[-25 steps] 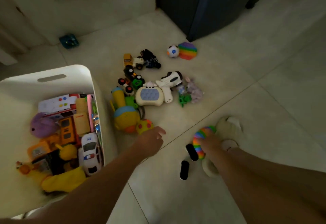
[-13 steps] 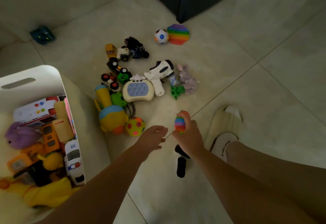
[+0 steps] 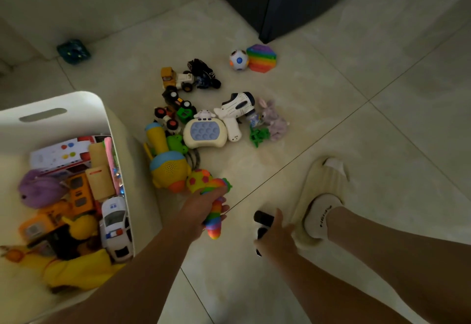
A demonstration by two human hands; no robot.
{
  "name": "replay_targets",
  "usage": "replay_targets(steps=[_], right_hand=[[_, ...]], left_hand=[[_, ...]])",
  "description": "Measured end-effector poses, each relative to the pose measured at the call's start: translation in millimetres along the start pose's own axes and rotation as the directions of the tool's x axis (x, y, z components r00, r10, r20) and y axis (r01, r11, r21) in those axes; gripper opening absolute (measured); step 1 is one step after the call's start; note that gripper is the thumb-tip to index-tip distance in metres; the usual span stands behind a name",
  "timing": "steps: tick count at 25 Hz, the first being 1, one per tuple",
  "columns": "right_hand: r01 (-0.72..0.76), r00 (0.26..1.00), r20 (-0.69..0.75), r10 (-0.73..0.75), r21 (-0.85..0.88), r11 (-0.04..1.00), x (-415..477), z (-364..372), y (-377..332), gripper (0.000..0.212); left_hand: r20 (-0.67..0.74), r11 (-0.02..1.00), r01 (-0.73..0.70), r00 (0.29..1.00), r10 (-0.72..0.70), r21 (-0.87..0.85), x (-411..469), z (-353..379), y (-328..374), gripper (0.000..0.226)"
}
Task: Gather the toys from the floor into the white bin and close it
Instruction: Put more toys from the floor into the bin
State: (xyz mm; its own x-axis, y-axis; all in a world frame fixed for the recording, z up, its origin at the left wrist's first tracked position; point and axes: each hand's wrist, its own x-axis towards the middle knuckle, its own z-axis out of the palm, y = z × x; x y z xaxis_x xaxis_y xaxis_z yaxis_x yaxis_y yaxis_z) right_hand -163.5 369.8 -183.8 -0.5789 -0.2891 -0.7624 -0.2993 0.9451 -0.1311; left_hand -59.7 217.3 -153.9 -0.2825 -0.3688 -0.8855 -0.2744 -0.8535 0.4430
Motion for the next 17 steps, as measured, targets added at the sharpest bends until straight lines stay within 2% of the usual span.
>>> replay_targets(steps=[1, 3, 6, 11, 14, 16, 17], right_hand=[[-0.008, 0.999, 0.054, 0.004, 0.066, 0.998, -0.9, 6.2, 7.2, 0.09], [0.0, 0.999, 0.042, -0.008, 0.2, 0.98, 4.9, 13.7, 6.7, 0.092], [0.0, 0.999, -0.031, 0.006, 0.197, 0.98, 13.8, 16.3, -23.1, 0.083], [0.19, 0.982, -0.044, -0.185, 0.281, 0.941, 42.0, 9.1, -77.0, 0.079], [0.235, 0.972, -0.058, -0.228, 0.211, 0.949, 51.2, -0.7, -104.6, 0.07], [0.251, 0.949, -0.208, -0.236, 0.048, 0.967, 47.9, -6.7, -116.9, 0.066], [0.315, 0.903, -0.299, -0.308, -0.025, 0.949, 45.7, -8.9, -123.5, 0.067]], left_hand=[[0.007, 1.0, -0.004, 1.0, 0.004, 0.01, -3.6, -3.6, -0.7, 0.016], [0.006, 1.0, -0.013, 1.0, 0.013, 0.007, -9.8, -8.6, -0.3, 0.015], [-0.03, 0.998, -0.039, 0.999, 0.038, -0.044, -16.6, -16.5, 4.4, 0.014], [-0.104, 0.991, -0.055, 0.994, 0.043, -0.124, -23.4, -30.9, 9.0, 0.012], [-0.161, 0.983, -0.1, 0.984, 0.075, -0.157, -25.3, -30.2, 11.2, 0.013], [-0.205, 0.976, -0.131, 0.974, 0.095, -0.174, -28.1, -29.2, 11.5, 0.012], [-0.225, 0.972, -0.152, 0.968, 0.11, -0.18, -30.4, -29.5, 11.7, 0.011]])
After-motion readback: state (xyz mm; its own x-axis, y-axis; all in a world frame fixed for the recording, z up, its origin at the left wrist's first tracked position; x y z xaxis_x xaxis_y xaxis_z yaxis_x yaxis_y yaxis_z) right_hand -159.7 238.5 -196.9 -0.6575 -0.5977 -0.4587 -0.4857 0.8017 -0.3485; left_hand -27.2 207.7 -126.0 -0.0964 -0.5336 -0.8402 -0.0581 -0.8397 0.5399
